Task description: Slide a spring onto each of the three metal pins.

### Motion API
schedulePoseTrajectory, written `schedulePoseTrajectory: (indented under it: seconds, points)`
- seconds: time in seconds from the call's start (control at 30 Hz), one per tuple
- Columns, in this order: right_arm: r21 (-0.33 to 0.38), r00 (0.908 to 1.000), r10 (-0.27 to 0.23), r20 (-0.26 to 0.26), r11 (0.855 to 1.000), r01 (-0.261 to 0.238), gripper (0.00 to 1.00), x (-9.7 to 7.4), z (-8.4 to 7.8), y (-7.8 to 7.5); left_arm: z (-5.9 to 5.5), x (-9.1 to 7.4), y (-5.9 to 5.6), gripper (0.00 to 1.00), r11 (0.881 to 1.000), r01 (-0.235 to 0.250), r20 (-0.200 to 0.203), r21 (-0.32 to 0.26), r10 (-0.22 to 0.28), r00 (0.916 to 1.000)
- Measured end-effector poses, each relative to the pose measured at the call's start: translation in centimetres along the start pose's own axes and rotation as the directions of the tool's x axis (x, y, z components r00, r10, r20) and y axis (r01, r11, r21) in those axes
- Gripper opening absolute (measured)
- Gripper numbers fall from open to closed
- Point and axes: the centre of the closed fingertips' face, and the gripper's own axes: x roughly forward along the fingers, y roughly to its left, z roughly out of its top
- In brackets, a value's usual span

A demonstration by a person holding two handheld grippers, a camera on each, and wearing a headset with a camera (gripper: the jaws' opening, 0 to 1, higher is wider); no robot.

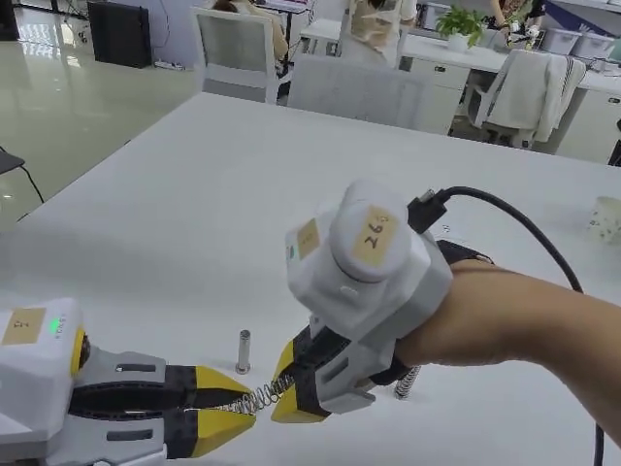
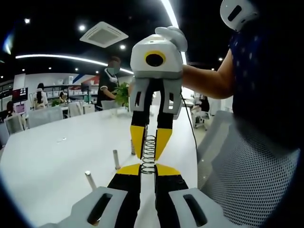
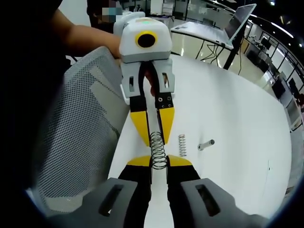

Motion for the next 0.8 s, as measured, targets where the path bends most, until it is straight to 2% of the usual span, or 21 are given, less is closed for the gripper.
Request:
schedulePoseTrajectory:
  seconds: [0.4,0.8]
  points:
    - [-0.031,0.9999,0.005,0.012,1.0,-0.005,0.09,0.0,1.5,0.5,-0.5,0.2,-0.2,0.02,1.0,0.01,-0.015,-0.007,-0.01,0.9998]
    - [-0.04,0.9999,0.016,-0.001,0.999,-0.016,0.08,0.1,1.7,0.7,-0.6,0.3,-0.3,0.02,1.0,0.017,-0.019,-0.008,-0.017,0.9997]
